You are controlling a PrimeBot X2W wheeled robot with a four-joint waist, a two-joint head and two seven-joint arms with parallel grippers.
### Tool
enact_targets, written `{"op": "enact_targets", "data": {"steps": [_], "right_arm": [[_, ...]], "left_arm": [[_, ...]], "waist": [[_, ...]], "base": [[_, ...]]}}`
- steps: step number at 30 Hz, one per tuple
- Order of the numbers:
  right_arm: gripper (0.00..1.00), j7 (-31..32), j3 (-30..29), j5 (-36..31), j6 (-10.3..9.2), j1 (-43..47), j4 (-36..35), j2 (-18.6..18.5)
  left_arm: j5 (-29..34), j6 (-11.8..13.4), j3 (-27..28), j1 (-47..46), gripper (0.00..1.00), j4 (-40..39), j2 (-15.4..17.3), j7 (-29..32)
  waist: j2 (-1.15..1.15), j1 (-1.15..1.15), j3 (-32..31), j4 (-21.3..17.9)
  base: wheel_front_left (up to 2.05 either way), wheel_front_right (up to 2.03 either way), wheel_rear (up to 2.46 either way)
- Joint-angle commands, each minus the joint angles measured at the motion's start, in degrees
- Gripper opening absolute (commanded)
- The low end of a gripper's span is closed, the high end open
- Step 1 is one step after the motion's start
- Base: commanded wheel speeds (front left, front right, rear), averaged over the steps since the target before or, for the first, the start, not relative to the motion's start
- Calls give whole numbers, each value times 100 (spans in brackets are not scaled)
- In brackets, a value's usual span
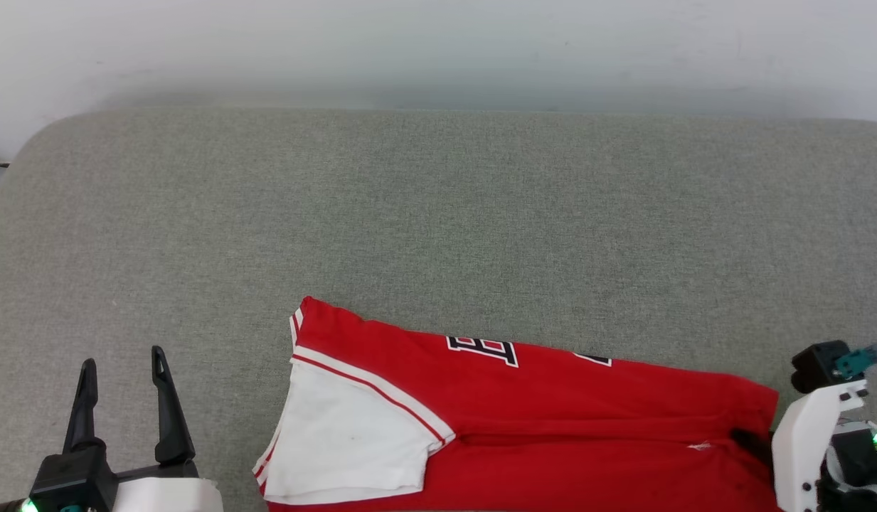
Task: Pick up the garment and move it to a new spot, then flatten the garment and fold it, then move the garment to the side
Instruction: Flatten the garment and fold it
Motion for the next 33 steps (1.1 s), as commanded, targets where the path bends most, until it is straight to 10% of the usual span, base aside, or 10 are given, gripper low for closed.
{"op": "enact_targets", "data": {"steps": [1, 18, 33], "right_arm": [[0, -42, -117, 11, -18, -61, 87, -166], [0, -154, -892, -209, -15, -190, 507, -668], [0, 357, -461, -61, -12, 457, -2226, -357]], "left_arm": [[68, -60, 58, 49, 100, -6, -40, -28], [529, -416, 305, 88, 100, -50, -331, -29], [602, -578, 315, 105, 100, 51, -425, -29]], "waist": [[0, 0, -16, -10], [0, 0, -113, -70], [0, 0, -222, -104]], "base": [[0, 0, 0], [0, 0, 0], [0, 0, 0]]}}
